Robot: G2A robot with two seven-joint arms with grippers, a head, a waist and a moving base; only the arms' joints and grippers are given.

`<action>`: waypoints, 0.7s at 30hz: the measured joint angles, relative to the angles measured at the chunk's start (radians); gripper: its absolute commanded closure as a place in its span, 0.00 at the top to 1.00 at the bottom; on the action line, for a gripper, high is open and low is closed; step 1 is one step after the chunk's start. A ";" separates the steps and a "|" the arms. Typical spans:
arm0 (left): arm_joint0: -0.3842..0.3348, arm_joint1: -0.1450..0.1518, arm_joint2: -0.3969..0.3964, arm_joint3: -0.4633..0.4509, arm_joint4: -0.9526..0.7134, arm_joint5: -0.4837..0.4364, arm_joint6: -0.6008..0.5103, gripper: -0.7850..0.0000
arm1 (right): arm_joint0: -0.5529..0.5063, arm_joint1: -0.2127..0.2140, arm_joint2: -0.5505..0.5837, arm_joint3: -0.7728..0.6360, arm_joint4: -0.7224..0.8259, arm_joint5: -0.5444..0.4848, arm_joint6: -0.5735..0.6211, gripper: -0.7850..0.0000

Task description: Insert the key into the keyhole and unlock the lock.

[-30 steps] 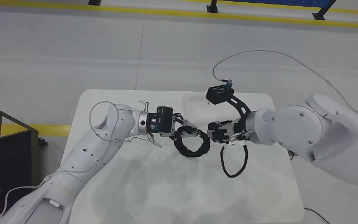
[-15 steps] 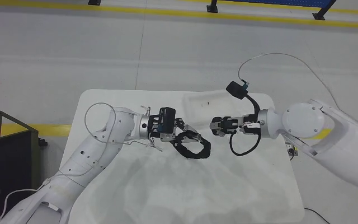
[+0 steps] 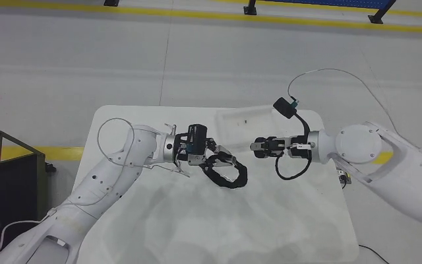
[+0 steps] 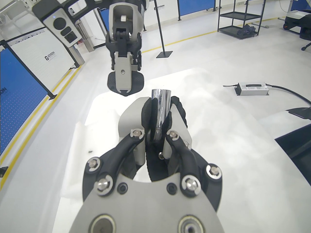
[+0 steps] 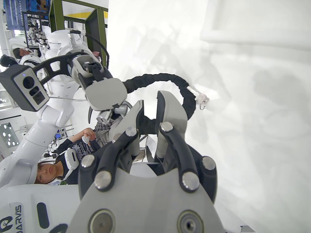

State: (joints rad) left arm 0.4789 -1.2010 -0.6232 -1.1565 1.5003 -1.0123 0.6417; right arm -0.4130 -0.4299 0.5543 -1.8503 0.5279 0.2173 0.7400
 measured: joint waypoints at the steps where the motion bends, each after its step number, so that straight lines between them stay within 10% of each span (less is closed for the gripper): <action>1: 0.001 0.003 -0.007 0.003 -0.004 0.000 -0.003 0.00 | -0.002 -0.001 0.002 0.000 -0.014 -0.002 0.006 0.16; 10: 0.014 0.061 -0.057 -0.005 -0.063 0.000 -0.013 0.00 | -0.038 -0.002 0.022 -0.020 -0.116 -0.031 0.063 0.22; 21: 0.023 0.216 -0.118 -0.108 -0.193 0.000 -0.069 0.00 | -0.099 -0.051 -0.033 -0.038 -0.236 0.000 0.068 0.26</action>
State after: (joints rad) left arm 0.5018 -0.9850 -0.7412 -1.2643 1.3073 -1.0123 0.5729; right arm -0.5116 -0.4807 0.5215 -1.8883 0.2924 0.2177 0.8081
